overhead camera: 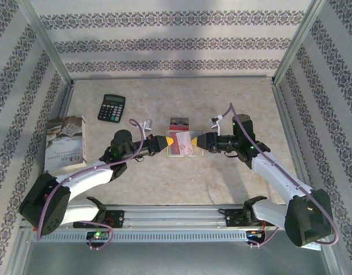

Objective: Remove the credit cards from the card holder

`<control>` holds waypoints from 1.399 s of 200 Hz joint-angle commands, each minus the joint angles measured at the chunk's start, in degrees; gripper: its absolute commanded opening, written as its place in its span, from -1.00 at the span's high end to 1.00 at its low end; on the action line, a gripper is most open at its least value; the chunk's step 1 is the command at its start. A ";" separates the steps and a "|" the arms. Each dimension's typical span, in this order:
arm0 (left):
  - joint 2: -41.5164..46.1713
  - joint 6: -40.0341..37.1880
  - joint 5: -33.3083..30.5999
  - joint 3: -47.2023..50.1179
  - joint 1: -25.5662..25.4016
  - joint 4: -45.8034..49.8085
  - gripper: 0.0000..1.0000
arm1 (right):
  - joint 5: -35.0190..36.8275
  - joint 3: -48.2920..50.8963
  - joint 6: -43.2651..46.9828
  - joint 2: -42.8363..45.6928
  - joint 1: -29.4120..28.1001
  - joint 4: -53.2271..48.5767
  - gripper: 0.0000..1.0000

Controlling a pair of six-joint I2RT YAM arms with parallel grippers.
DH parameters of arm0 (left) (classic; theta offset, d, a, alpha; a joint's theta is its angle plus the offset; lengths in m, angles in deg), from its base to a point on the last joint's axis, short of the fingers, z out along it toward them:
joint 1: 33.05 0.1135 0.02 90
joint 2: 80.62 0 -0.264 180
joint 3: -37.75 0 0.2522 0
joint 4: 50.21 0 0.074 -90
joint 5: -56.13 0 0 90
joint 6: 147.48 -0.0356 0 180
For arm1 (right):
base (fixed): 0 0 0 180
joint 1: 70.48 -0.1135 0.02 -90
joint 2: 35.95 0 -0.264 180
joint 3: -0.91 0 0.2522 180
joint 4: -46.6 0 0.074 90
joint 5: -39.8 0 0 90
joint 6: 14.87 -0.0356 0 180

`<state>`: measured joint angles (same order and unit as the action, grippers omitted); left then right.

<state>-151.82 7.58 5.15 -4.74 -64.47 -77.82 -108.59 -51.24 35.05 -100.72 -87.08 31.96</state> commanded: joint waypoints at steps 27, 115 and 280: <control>0.04 0.86 1.66 -0.27 0.22 -5.44 1.00 | -0.42 -0.54 2.37 -0.78 0.10 -1.14 0.15; -0.94 1.12 2.36 -0.71 0.21 -6.01 1.00 | -0.05 -1.40 2.90 -1.93 -1.22 -0.96 0.15; -1.10 0.31 2.63 -0.18 0.21 -4.60 1.00 | 0.09 -2.30 1.93 -2.90 -3.09 0.35 0.34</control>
<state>-152.81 8.21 6.44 -4.74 -64.47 -78.97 -108.15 -52.33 36.49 -103.61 -89.50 30.93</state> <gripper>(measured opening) 0.083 0.350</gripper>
